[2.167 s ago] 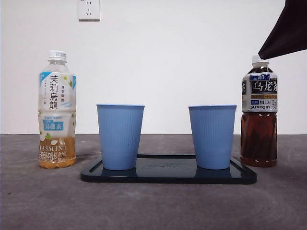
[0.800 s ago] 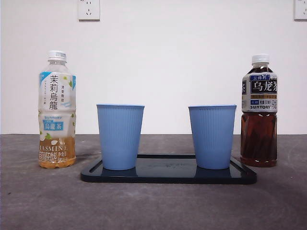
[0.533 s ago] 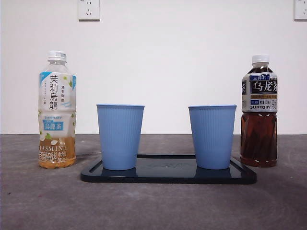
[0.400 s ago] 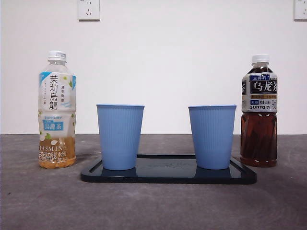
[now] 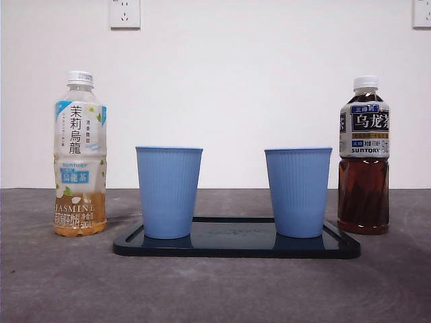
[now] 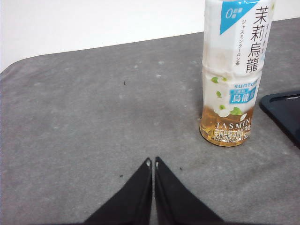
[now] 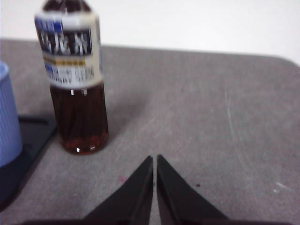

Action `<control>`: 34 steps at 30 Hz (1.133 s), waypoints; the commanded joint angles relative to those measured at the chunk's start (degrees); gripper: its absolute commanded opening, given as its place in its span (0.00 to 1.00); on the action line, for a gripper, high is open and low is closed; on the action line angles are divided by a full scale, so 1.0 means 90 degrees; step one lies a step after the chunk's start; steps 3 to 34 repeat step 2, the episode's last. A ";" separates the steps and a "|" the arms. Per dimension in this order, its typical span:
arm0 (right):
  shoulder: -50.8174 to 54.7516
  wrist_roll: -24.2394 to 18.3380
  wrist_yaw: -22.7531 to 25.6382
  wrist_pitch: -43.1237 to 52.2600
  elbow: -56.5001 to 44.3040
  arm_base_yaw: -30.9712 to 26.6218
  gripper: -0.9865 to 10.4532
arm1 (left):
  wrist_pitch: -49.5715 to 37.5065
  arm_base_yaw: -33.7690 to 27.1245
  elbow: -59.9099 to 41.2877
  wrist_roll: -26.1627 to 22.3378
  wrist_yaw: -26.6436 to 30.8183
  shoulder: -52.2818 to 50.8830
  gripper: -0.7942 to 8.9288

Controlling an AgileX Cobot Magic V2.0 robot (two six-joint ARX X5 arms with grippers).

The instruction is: Pour the drink into the cup

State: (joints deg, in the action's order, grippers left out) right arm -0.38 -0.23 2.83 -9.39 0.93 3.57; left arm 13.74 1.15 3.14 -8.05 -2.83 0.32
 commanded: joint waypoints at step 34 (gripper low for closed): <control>0.0019 -0.0027 0.0024 0.0024 -0.0027 -0.0012 0.09 | 0.0044 -0.0007 -0.0119 -0.0029 0.0012 -0.0015 0.09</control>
